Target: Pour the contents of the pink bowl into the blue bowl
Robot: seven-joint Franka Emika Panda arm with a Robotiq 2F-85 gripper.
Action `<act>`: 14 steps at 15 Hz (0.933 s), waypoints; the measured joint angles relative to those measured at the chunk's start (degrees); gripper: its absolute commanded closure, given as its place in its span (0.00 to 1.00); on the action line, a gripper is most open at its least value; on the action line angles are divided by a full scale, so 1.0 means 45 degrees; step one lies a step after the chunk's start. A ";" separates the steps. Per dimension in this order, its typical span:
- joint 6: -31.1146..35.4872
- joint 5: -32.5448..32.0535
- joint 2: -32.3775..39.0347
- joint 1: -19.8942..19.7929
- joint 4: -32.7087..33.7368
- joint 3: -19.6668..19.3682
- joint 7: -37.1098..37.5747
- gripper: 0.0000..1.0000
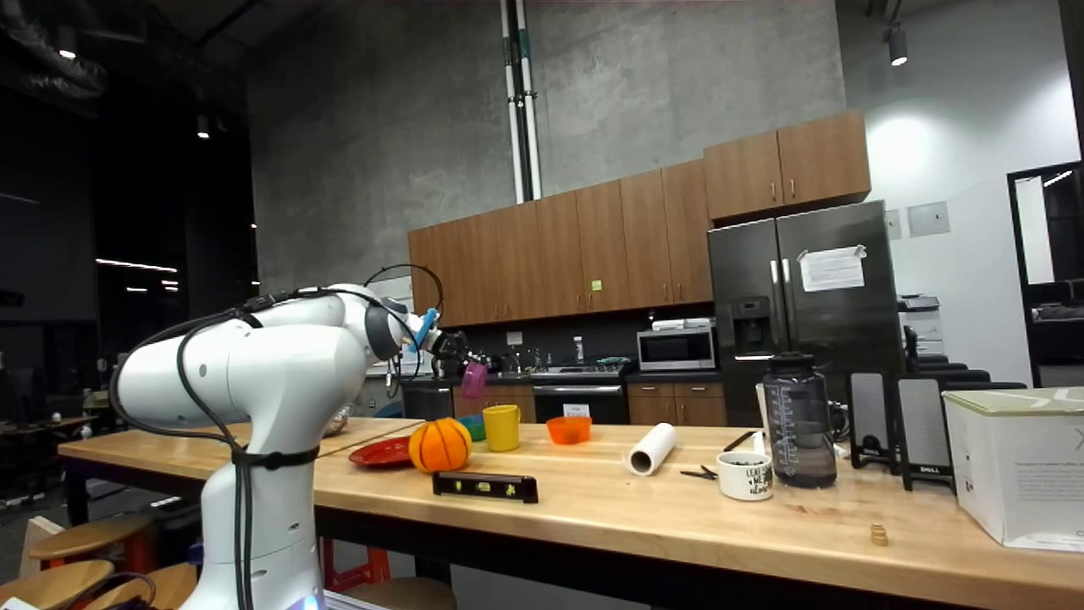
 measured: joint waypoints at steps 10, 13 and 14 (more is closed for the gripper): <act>0.2365 0.4848 -0.0554 -0.0827 -0.0026 0.1308 0.0013 0.99; 0.3121 0.6302 -0.0499 -0.1103 -0.0100 0.1896 -0.0033 0.99; 0.3308 0.6668 -0.0471 -0.1206 -0.0123 0.2073 -0.0042 0.99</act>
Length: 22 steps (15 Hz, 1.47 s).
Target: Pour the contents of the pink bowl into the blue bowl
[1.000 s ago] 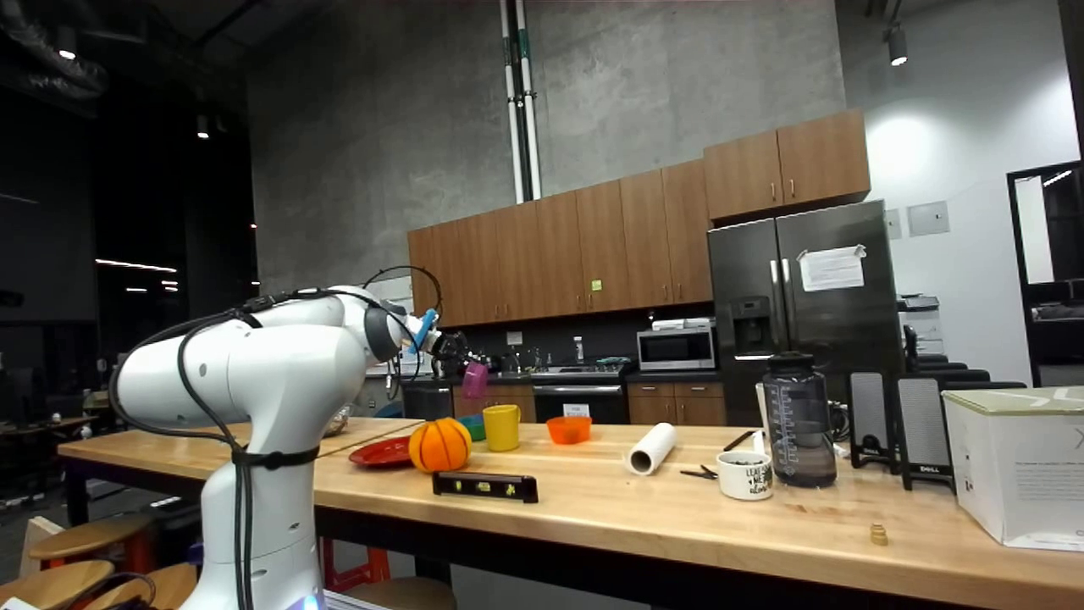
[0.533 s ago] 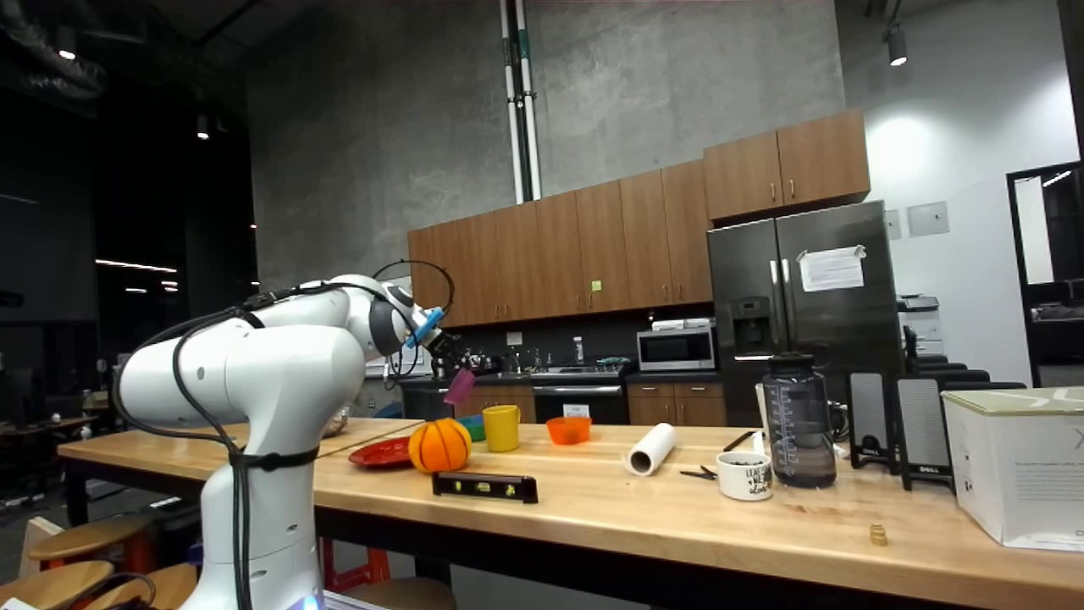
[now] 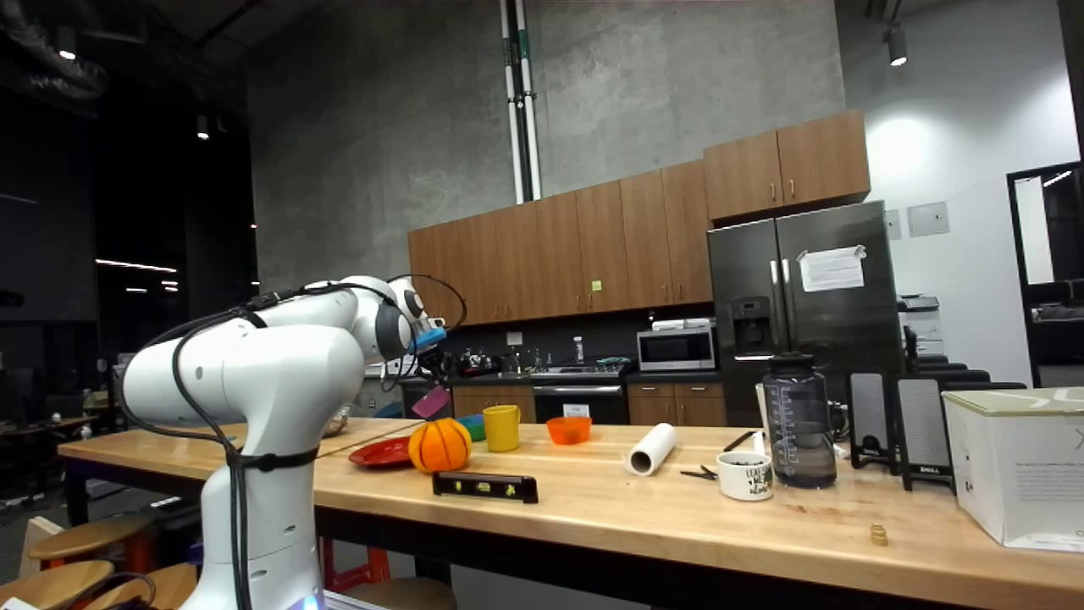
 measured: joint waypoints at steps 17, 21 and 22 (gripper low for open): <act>0.0564 0.2325 0.1156 -0.1060 0.0044 0.1202 -0.0306 0.48; 0.0631 0.2325 0.1113 -0.1105 0.0054 0.1203 -0.0483 0.20; 0.0631 0.2325 0.1085 -0.1106 0.0069 0.1206 -0.0541 0.14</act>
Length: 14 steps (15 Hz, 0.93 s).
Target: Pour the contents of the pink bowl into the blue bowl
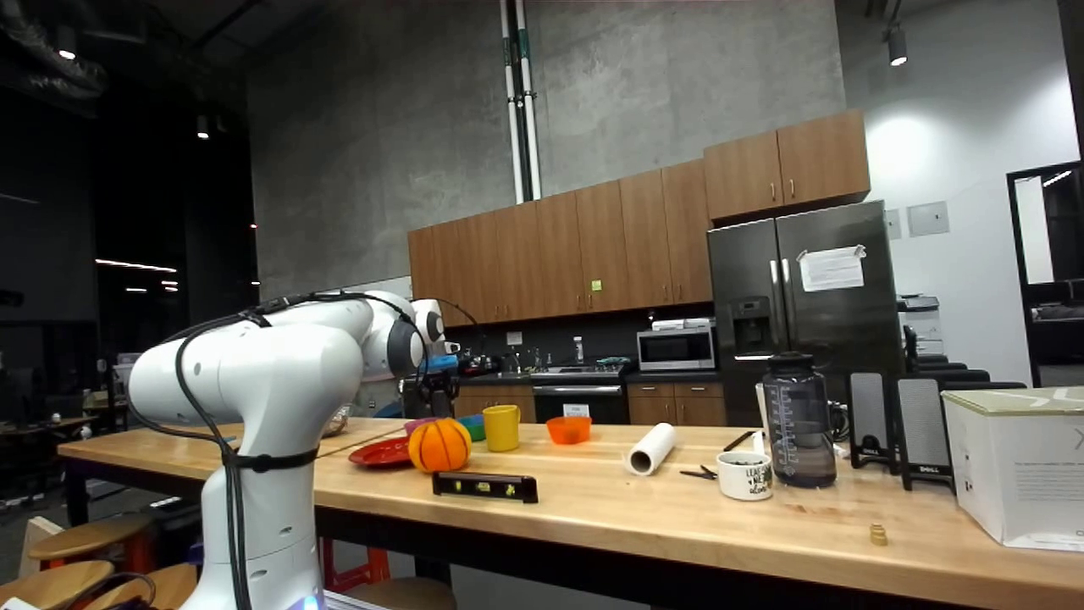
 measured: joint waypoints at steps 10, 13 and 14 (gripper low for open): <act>-0.0015 0.0001 -0.1103 0.0008 0.0098 0.0127 -0.0875 0.00; -0.0017 0.0001 -0.1498 0.0008 0.0106 0.0141 -0.0899 0.00; -0.0017 0.0001 -0.1612 0.0008 0.0110 0.0141 -0.0900 0.00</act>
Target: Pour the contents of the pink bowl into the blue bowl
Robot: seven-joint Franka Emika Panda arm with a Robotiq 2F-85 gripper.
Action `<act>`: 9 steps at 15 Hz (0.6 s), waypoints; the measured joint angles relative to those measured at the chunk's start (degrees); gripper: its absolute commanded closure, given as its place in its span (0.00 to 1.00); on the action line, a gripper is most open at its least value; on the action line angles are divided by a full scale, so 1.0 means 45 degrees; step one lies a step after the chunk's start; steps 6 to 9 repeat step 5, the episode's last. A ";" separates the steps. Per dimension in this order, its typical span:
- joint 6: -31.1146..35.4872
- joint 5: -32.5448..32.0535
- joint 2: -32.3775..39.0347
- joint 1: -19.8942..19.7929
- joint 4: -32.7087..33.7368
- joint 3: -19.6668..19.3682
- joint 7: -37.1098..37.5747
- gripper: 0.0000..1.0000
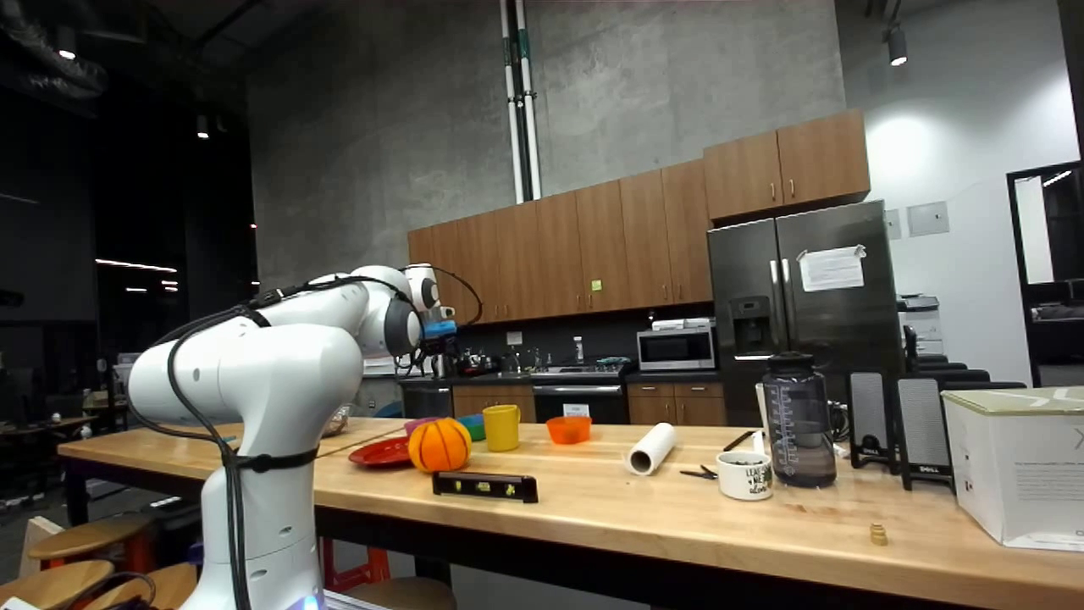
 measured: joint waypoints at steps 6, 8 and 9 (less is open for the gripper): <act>0.0015 0.0000 -0.0497 -0.0004 0.0007 0.0003 0.0000 0.00; 0.0015 0.0000 -0.0497 -0.0004 0.0007 0.0003 0.0000 0.00; 0.0015 0.0000 -0.0497 -0.0004 0.0007 0.0003 0.0000 0.00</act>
